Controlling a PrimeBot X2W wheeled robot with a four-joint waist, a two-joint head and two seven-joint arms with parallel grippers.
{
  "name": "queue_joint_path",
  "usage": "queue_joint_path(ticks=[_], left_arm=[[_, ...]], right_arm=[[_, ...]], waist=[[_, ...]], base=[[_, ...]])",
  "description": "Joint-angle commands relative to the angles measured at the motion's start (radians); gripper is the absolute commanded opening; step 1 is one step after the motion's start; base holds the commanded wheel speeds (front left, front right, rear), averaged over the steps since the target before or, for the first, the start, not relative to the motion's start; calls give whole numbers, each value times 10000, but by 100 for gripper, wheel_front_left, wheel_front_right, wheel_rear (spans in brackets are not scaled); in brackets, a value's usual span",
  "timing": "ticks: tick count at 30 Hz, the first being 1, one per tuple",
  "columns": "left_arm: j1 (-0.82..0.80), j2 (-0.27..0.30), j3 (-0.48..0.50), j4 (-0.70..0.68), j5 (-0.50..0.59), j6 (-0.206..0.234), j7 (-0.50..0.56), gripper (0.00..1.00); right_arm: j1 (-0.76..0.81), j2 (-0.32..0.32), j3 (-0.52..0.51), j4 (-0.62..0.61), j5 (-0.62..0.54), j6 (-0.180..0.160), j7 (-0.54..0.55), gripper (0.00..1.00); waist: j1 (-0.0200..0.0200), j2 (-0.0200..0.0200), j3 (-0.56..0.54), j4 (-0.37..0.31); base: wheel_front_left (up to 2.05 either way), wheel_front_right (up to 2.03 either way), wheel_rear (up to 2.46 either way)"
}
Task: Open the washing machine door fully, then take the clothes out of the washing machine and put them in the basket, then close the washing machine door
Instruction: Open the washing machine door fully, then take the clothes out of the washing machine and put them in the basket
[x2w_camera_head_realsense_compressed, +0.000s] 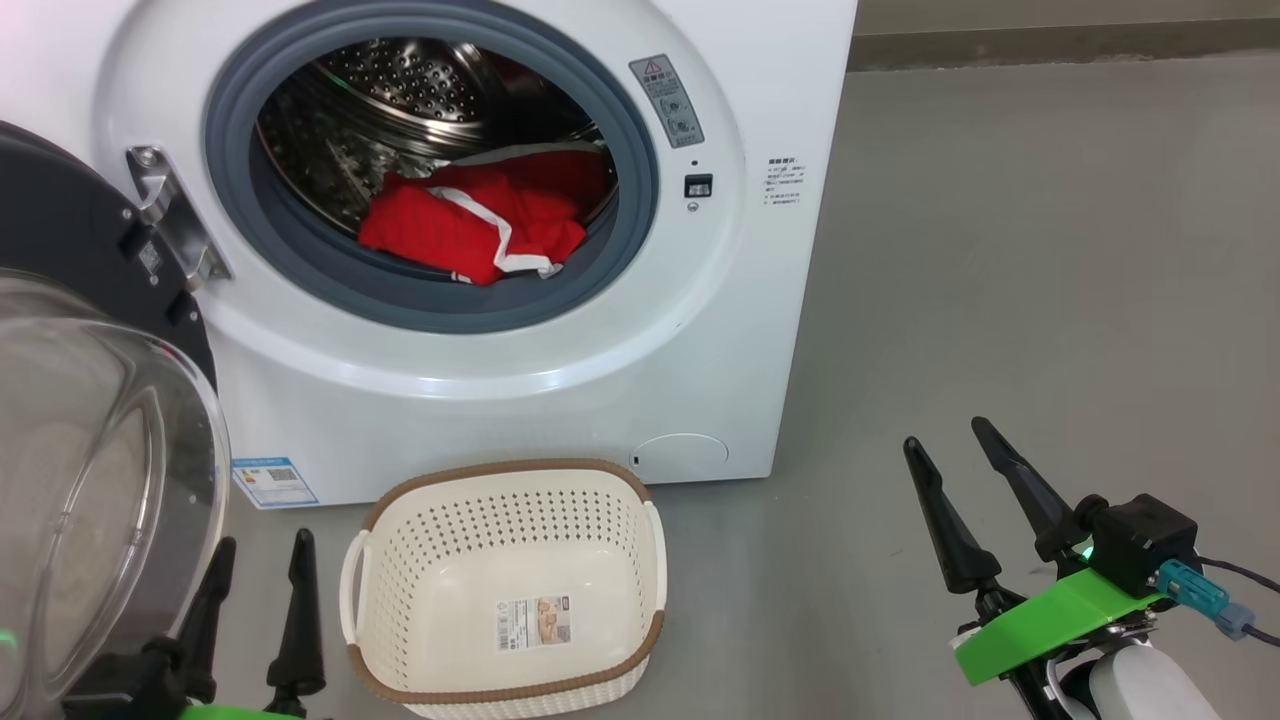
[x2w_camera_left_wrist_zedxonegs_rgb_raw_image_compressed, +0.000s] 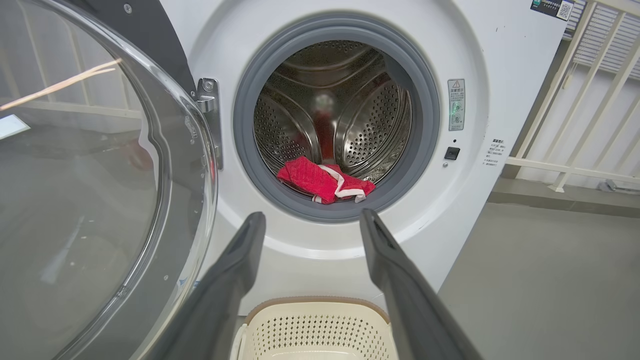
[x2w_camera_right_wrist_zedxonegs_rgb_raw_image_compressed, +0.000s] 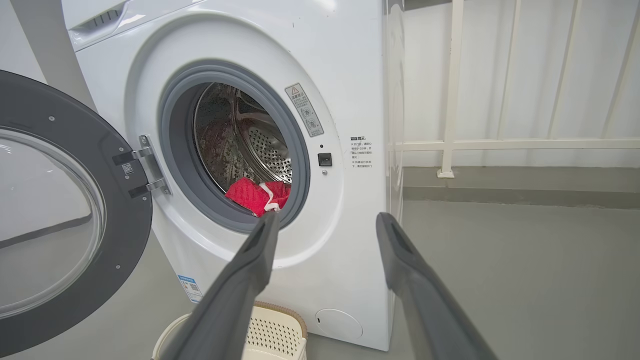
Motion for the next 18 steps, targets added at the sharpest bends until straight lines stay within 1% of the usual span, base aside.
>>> queue_joint_path(ticks=[1,18], left_arm=[[-188,155,443,-191,169,-77,-121,100],[-256,-12,655,43,420,-437,-122,100]], right_arm=[[-98,-54,123,-290,-55,16,-120,100],[-107,-1,96,-275,-74,16,-120,100]], waist=[[0,-1,8,5],[0,-1,31,46]], base=[[0,0,0],[4,-4,0]])
